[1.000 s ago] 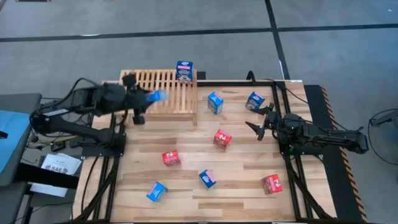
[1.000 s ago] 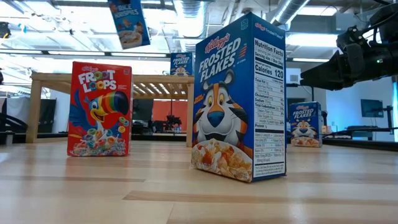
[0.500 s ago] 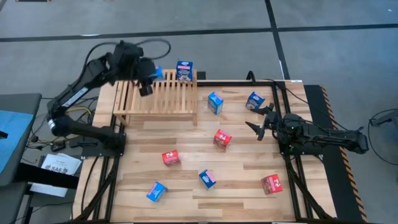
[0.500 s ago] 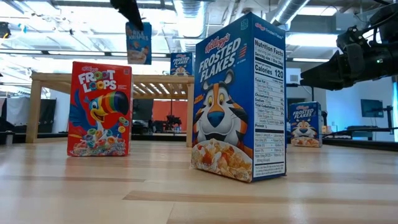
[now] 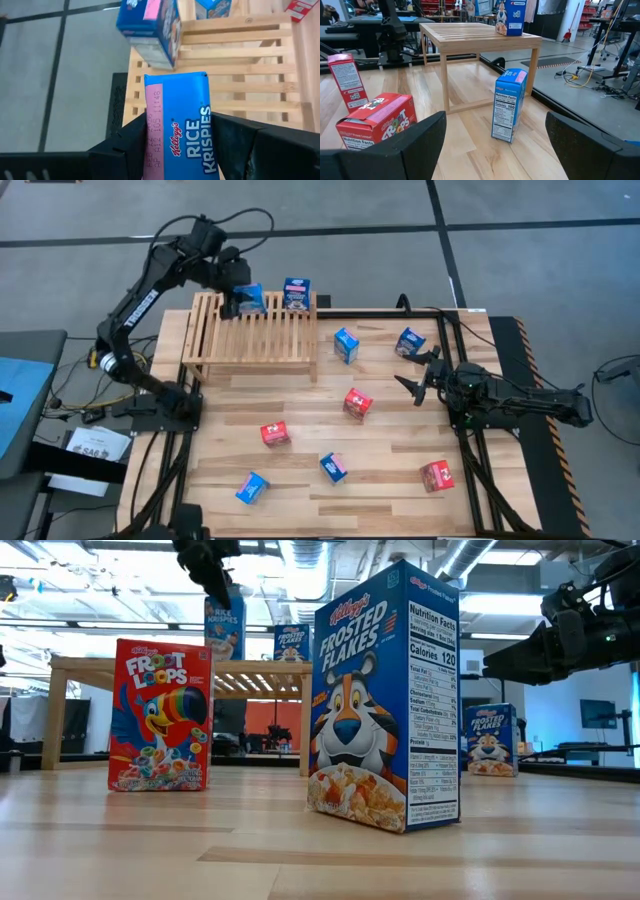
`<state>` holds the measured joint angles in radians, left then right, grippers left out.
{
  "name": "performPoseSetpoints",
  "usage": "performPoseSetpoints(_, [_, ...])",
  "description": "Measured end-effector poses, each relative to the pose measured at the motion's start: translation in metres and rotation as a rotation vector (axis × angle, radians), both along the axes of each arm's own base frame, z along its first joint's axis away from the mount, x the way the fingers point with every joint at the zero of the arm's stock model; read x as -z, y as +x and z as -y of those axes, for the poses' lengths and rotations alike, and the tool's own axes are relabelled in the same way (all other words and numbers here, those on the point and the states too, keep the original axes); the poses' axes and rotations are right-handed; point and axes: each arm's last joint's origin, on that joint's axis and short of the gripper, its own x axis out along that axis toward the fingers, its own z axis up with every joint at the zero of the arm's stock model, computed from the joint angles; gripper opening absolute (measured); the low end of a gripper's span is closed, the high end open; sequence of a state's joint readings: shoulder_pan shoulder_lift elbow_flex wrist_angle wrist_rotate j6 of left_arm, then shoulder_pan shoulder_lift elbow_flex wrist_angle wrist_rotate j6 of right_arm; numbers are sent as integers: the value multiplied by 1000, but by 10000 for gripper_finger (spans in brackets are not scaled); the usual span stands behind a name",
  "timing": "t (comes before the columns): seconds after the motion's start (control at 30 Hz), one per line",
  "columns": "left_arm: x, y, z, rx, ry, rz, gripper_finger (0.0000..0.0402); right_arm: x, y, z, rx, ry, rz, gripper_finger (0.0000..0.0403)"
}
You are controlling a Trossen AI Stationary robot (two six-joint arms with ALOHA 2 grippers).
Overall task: Stack cereal on shelf
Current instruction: Put the middle light blue cereal box on the shelf
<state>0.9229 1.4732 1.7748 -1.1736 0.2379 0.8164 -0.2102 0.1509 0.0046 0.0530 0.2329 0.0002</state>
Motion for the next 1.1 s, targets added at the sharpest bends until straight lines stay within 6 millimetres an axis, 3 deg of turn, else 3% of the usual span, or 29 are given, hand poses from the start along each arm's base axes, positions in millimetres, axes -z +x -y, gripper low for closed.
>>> performPoseSetpoints(0.53, [31, -5, -40, 2, -169, -7, 173, 0, 0, 0, 0, 0, 0, 364])
performPoseSetpoints(1.1, [32, -6, -50, 33, -102, -2, 173, 0, 0, 0, 0, 0, 0, 364])
